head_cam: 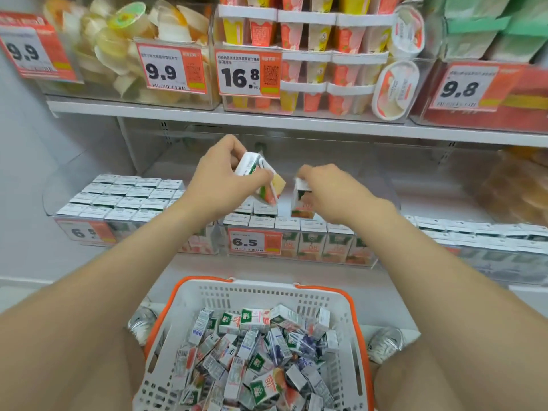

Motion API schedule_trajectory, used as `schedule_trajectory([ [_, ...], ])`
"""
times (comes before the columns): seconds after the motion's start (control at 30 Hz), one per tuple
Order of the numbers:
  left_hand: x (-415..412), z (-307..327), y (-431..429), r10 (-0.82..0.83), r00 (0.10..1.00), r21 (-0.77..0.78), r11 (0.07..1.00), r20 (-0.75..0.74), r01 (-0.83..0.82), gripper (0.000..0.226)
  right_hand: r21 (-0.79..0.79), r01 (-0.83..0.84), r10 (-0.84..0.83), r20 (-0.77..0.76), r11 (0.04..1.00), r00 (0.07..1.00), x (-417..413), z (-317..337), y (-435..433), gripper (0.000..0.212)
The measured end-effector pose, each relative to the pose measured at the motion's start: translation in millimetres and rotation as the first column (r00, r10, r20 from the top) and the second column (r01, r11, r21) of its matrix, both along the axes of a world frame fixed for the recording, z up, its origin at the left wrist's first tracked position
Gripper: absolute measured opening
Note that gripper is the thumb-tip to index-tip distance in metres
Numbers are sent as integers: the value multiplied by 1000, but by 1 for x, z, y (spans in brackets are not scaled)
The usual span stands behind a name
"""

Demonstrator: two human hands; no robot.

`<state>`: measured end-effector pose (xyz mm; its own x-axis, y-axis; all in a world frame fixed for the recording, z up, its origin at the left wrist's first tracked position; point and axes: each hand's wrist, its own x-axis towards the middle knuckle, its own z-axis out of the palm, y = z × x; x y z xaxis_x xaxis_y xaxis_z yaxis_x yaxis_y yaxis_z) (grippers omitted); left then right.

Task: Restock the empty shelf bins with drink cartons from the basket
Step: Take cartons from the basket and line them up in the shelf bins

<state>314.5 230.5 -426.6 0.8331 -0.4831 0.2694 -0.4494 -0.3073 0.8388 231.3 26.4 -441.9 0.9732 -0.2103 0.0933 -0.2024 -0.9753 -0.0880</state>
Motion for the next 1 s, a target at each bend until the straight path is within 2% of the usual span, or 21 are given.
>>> schedule_trajectory([
  [0.03, 5, -3, -2, 34, 999, -24, 999, 7, -33, 41, -42, -1, -1, -61, 999, 998, 7, -2, 4, 19],
  [0.1, 10, -11, -5, 112, 993, -89, 989, -28, -114, 43, -21, 4, -8, -168, 1000, 986, 22, -7, 8, 9],
  [0.13, 12, -13, -8, 149, 987, -114, 981, -62, -155, 44, 16, 3, 1, -228, 1000, 974, 29, -8, 7, 7],
  [0.23, 15, -15, -19, 208, 968, -136, 964, -140, -227, 44, 160, 9, 58, -411, 987, 910, 43, -5, 2, 24],
  [0.33, 17, -14, -25, 195, 957, -131, 965, -217, -226, 46, 233, 69, 56, -492, 970, 869, 45, -1, 2, 9],
  [0.37, 18, -15, -26, 186, 953, -124, 968, -238, -220, 45, 247, 100, 31, -477, 964, 878, 47, 0, 2, 8],
  [0.4, 18, -16, -27, 173, 949, -126, 969, -265, -212, 44, 268, 97, 34, -444, 958, 895, 46, 2, 2, 17],
  [0.47, 16, -16, -28, 149, 931, -153, 966, -334, -209, 39, 340, 24, 89, -312, 940, 946, 42, 9, 1, 50],
  [0.53, 10, -11, -30, 101, 902, -199, 959, -421, -200, 34, 510, -106, 179, -95, 854, 979, 30, 21, 6, 73],
  [0.57, 7, -8, -31, 54, 880, -233, 955, -473, -184, 33, 561, -172, 202, 10, 810, 979, 24, 24, 10, 76],
  [0.6, 4, -5, -32, -8, 853, -270, 950, -522, -157, 36, 555, -211, 201, 78, 805, 976, 17, 28, 13, 76],
  [0.7, -5, 0, -37, -150, 835, -301, 954, -529, -19, 45, 456, -197, 154, 130, 868, 980, 5, 23, 7, 73],
  [0.77, -7, -4, -38, -91, 909, -161, 987, -406, 26, 39, 416, -121, 102, 66, 901, 993, -1, 19, -3, 68],
  [0.83, -6, -14, -36, -26, 985, 52, 998, -168, 35, 27, 372, -41, 31, 33, 927, 999, -7, 15, -16, 56],
  [0.87, -4, -20, -35, -53, 996, 170, 983, -67, 63, 26, 349, -10, -5, 41, 937, 999, -9, 13, -23, 48],
  [0.93, -3, -32, -36, -198, 978, 428, 891, 68, 151, 35, 347, 35, -59, 60, 937, 996, -12, 8, -35, 36],
  [1.0, -2, -42, -41, -365, 918, 629, 753, 153, 195, 61, 368, 66, -90, 49, 927, 995, -12, 3, -44, 28],
])
